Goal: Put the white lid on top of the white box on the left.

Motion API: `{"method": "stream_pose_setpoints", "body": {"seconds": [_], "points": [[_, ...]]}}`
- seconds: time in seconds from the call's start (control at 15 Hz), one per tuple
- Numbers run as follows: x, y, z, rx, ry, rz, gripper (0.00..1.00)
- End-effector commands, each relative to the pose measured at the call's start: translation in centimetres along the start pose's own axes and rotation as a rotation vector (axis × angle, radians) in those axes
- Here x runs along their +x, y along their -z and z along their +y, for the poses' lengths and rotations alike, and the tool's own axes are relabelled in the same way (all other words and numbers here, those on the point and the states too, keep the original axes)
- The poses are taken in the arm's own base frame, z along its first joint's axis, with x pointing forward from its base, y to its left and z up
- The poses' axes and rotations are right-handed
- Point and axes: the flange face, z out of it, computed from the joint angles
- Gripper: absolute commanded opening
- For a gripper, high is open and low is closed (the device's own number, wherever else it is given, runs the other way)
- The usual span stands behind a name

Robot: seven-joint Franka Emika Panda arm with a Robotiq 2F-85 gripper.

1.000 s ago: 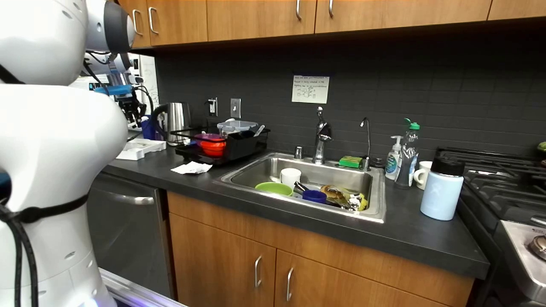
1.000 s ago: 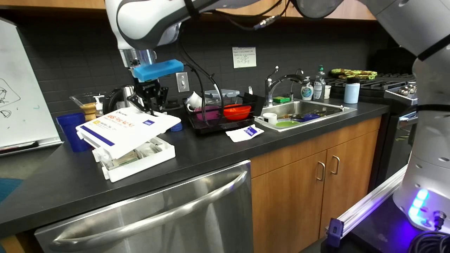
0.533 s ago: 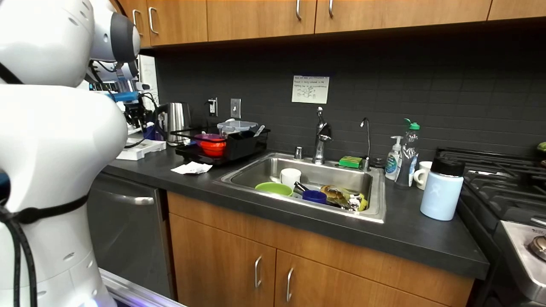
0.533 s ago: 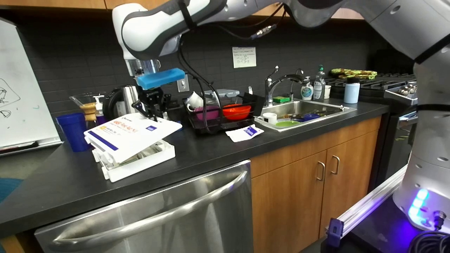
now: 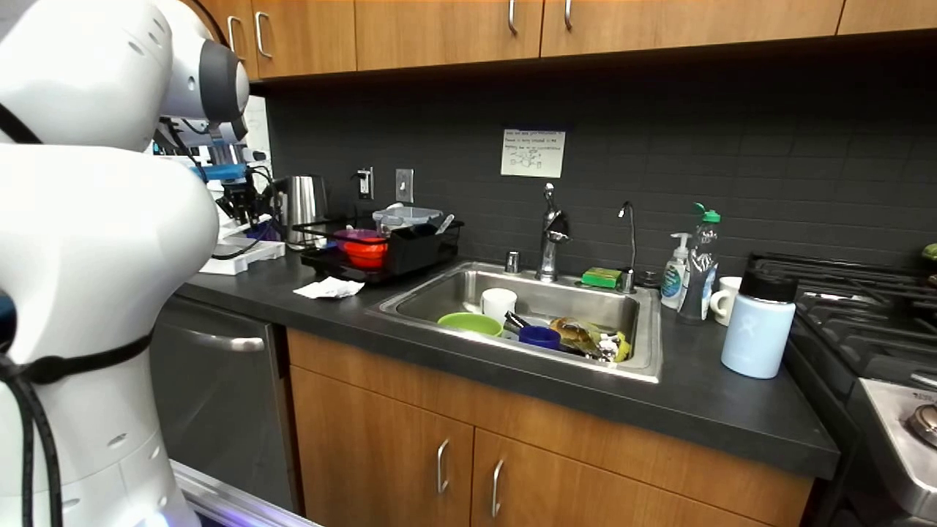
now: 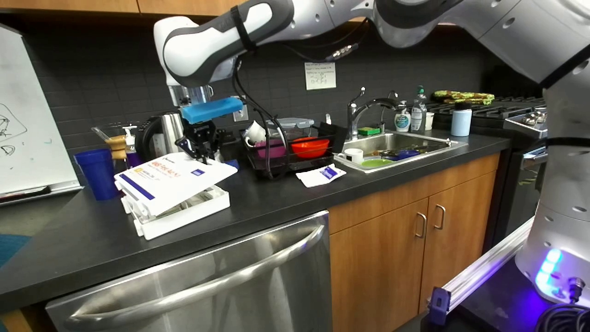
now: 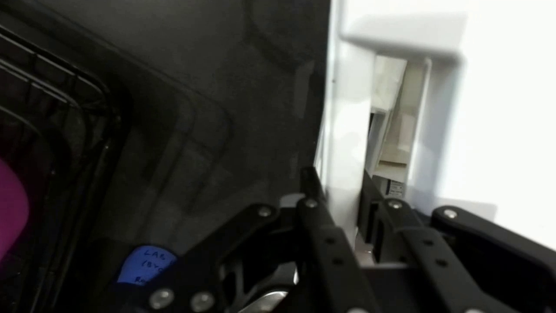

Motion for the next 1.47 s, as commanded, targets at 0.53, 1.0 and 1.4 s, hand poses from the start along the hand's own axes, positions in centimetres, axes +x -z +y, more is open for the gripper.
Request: {"method": "stream_pose_setpoints", "body": {"seconds": [0.53,1.0,1.4], "points": [[1.2,0.5,-1.9,0.096,0.000,0.027,0.06],[3.1,-0.3,-0.8,0.131,-0.044,0.085,0.06],[3.9,-0.9,0.4,0.128,-0.059,0.111,0.06]]}}
